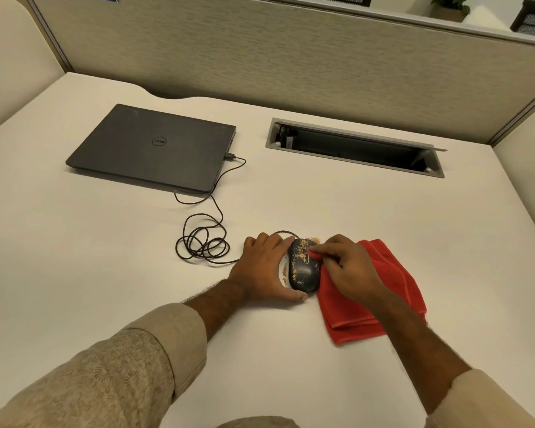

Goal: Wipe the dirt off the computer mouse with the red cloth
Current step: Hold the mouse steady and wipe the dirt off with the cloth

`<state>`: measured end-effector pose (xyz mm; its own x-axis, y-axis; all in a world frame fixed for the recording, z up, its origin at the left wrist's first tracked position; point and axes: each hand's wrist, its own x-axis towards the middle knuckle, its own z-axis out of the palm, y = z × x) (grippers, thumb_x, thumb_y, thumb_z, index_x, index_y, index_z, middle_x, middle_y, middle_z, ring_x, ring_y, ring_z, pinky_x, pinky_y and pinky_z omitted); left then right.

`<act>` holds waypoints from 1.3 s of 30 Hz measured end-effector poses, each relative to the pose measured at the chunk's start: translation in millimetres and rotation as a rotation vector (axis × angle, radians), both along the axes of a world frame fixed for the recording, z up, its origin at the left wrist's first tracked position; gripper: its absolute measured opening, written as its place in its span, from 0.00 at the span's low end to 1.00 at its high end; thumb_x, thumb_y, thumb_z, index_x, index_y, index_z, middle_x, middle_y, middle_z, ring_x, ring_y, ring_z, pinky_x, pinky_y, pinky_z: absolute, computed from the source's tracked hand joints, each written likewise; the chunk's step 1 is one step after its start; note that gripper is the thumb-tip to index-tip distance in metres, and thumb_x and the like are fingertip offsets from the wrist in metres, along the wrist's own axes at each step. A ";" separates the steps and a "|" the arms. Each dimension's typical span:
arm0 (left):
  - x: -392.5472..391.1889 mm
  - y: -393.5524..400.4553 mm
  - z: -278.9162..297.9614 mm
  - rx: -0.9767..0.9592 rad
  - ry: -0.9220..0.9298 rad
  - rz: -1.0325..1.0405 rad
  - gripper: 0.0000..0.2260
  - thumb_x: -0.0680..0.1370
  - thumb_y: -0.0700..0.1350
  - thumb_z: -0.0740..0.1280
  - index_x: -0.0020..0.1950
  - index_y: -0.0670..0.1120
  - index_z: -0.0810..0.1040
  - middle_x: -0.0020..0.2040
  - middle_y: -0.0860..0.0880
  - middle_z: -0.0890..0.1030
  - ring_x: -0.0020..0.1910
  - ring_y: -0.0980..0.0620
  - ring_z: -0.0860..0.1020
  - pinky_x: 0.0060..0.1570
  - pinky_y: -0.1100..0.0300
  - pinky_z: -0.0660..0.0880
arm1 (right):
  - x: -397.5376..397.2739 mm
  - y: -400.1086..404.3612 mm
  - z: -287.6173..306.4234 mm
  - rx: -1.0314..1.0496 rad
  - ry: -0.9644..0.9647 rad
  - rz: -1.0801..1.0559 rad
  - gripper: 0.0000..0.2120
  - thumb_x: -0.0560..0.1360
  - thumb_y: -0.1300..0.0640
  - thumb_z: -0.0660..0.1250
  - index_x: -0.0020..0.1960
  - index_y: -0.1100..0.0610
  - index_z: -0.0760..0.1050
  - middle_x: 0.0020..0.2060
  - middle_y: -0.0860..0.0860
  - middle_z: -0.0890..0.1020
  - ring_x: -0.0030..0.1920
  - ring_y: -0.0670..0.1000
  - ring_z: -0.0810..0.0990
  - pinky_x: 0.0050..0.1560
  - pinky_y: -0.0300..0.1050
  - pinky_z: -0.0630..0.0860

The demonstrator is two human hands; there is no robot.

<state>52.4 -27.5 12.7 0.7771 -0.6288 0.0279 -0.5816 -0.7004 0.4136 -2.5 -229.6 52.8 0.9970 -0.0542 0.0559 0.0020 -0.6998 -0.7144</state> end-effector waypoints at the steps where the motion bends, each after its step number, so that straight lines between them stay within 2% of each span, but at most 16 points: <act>1: -0.1 0.0 0.1 0.002 0.000 0.001 0.51 0.58 0.77 0.66 0.75 0.51 0.64 0.61 0.56 0.71 0.58 0.52 0.67 0.61 0.53 0.62 | -0.3 -0.5 0.3 0.011 0.002 -0.012 0.17 0.71 0.71 0.65 0.49 0.54 0.85 0.42 0.44 0.81 0.42 0.41 0.80 0.44 0.31 0.71; 3: -0.1 0.2 0.8 0.008 -0.005 0.003 0.51 0.58 0.77 0.66 0.75 0.51 0.65 0.61 0.56 0.71 0.58 0.52 0.67 0.61 0.53 0.62 | -0.1 -2.0 1.5 0.021 -0.021 -0.050 0.17 0.70 0.71 0.65 0.47 0.54 0.86 0.41 0.44 0.81 0.42 0.40 0.79 0.41 0.28 0.70; 7: -0.7 0.5 1.5 0.001 -0.008 0.003 0.51 0.58 0.77 0.65 0.75 0.51 0.65 0.61 0.55 0.71 0.58 0.51 0.68 0.62 0.52 0.63 | -3.9 0.6 1.7 0.007 -0.037 -0.048 0.17 0.73 0.70 0.64 0.54 0.54 0.84 0.44 0.43 0.80 0.45 0.38 0.79 0.46 0.25 0.69; 11: -0.3 0.6 1.4 0.009 -0.007 0.000 0.51 0.59 0.77 0.67 0.75 0.51 0.64 0.62 0.55 0.71 0.59 0.51 0.67 0.62 0.51 0.63 | -6.5 1.2 -1.6 0.032 -0.030 -0.040 0.17 0.70 0.72 0.65 0.46 0.55 0.85 0.40 0.45 0.80 0.42 0.41 0.79 0.41 0.27 0.70; 13: -0.2 0.6 1.3 0.007 -0.007 0.002 0.51 0.59 0.77 0.67 0.75 0.51 0.64 0.62 0.55 0.71 0.59 0.51 0.67 0.63 0.51 0.63 | -6.6 1.2 -1.2 0.039 -0.064 -0.073 0.17 0.70 0.72 0.65 0.46 0.54 0.85 0.40 0.45 0.80 0.42 0.42 0.79 0.41 0.28 0.70; 17: 0.0 0.1 1.3 0.005 -0.001 0.001 0.52 0.58 0.78 0.63 0.75 0.51 0.65 0.62 0.55 0.71 0.59 0.51 0.68 0.62 0.52 0.62 | -12.0 5.2 -1.8 0.035 -0.074 -0.029 0.18 0.72 0.71 0.64 0.52 0.55 0.84 0.43 0.46 0.81 0.45 0.42 0.80 0.47 0.30 0.72; 21: -0.8 0.3 0.6 -0.004 -0.004 0.005 0.52 0.58 0.78 0.64 0.75 0.51 0.65 0.62 0.56 0.71 0.59 0.51 0.67 0.62 0.53 0.62 | -15.3 2.8 -1.9 0.072 -0.093 -0.059 0.15 0.68 0.69 0.63 0.44 0.54 0.85 0.39 0.47 0.80 0.40 0.45 0.80 0.41 0.39 0.75; 24: -0.3 0.2 -0.1 -0.004 -0.003 0.000 0.51 0.59 0.78 0.65 0.75 0.51 0.64 0.62 0.55 0.71 0.59 0.51 0.67 0.62 0.52 0.62 | -16.7 2.6 -1.8 0.056 -0.111 -0.067 0.18 0.70 0.72 0.64 0.48 0.55 0.85 0.42 0.47 0.81 0.43 0.47 0.81 0.46 0.43 0.76; 26: -0.2 0.1 -0.1 0.000 -0.006 -0.002 0.51 0.59 0.78 0.65 0.75 0.51 0.64 0.62 0.55 0.71 0.59 0.51 0.67 0.62 0.52 0.62 | -19.2 4.8 -3.0 0.057 -0.100 -0.025 0.18 0.71 0.73 0.64 0.50 0.56 0.85 0.43 0.48 0.82 0.45 0.47 0.81 0.48 0.42 0.76; 30: -1.2 -0.1 1.1 -0.013 -0.004 0.009 0.51 0.58 0.77 0.64 0.74 0.51 0.65 0.62 0.56 0.71 0.58 0.51 0.67 0.61 0.53 0.62 | -21.0 2.6 -4.1 0.108 -0.083 -0.059 0.18 0.68 0.74 0.65 0.43 0.55 0.86 0.39 0.47 0.82 0.41 0.45 0.81 0.42 0.36 0.75; 32: -1.3 0.0 1.0 -0.013 -0.007 0.007 0.50 0.59 0.77 0.64 0.74 0.51 0.65 0.62 0.56 0.71 0.58 0.52 0.67 0.61 0.53 0.63 | -21.5 1.3 -3.5 0.097 -0.104 -0.087 0.17 0.70 0.73 0.65 0.46 0.55 0.85 0.41 0.46 0.82 0.43 0.44 0.81 0.44 0.32 0.74; 35: -1.2 0.6 0.3 -0.010 -0.004 0.002 0.51 0.59 0.77 0.65 0.75 0.51 0.64 0.62 0.55 0.71 0.59 0.52 0.67 0.61 0.53 0.62 | -24.0 3.3 -4.6 0.109 -0.068 -0.097 0.17 0.72 0.73 0.64 0.51 0.56 0.85 0.44 0.47 0.83 0.46 0.42 0.81 0.48 0.32 0.73; 39: -1.2 -0.2 0.1 -0.014 -0.003 0.007 0.51 0.58 0.77 0.64 0.74 0.51 0.64 0.61 0.56 0.71 0.58 0.52 0.67 0.61 0.54 0.62 | -24.8 3.5 -7.0 0.217 -0.012 -0.163 0.16 0.68 0.74 0.66 0.41 0.56 0.85 0.39 0.48 0.84 0.42 0.44 0.82 0.46 0.38 0.75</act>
